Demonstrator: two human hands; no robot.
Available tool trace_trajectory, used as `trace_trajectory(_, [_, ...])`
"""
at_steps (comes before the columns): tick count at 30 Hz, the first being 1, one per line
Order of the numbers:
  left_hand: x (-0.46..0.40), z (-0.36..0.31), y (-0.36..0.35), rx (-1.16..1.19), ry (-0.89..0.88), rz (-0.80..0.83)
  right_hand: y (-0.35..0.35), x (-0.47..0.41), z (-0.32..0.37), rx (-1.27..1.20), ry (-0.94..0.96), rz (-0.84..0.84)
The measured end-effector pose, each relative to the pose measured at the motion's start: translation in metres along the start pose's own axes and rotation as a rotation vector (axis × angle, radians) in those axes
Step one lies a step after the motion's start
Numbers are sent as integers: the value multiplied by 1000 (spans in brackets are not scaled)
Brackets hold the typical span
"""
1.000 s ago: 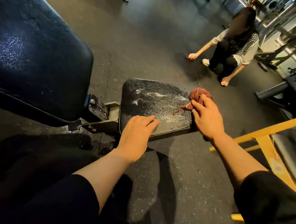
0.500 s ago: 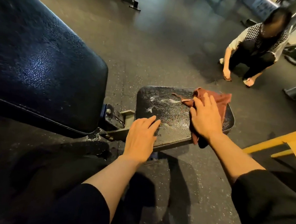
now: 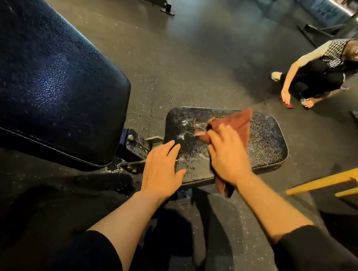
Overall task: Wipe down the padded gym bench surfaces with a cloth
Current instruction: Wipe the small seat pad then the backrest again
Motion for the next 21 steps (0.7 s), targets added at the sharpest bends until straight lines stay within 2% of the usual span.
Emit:
trace_trajectory(3, [-1, 7, 1, 11, 35, 14, -7, 16, 0, 57, 27, 104])
trace_trajectory(6, [0, 9, -1, 24, 63, 47, -14, -37, -19, 154, -127, 189])
trace_trajectory(9, [2, 10, 0, 48, 91, 57, -22, -72, -13, 136, -234, 227])
trace_trajectory(15, [3, 15, -5, 90, 112, 91, -28, 17, 38, 100, 50, 160])
trace_trajectory(17, [3, 17, -6, 116, 123, 92, -30, 15, 35, 141, 59, 186])
trace_trajectory(21, [4, 19, -6, 147, 134, 107, -41, -58, 35, 169, -84, 239])
Point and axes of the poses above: each hand's wrist, its own x-axis away from the middle knuckle, its own y-axis out of the back of the hand, z = x × y, the point moved 8 cm from there along -x, towards the middle knuckle, and after that the axes turned 11 degrees about -y, right-handed, at the moved point
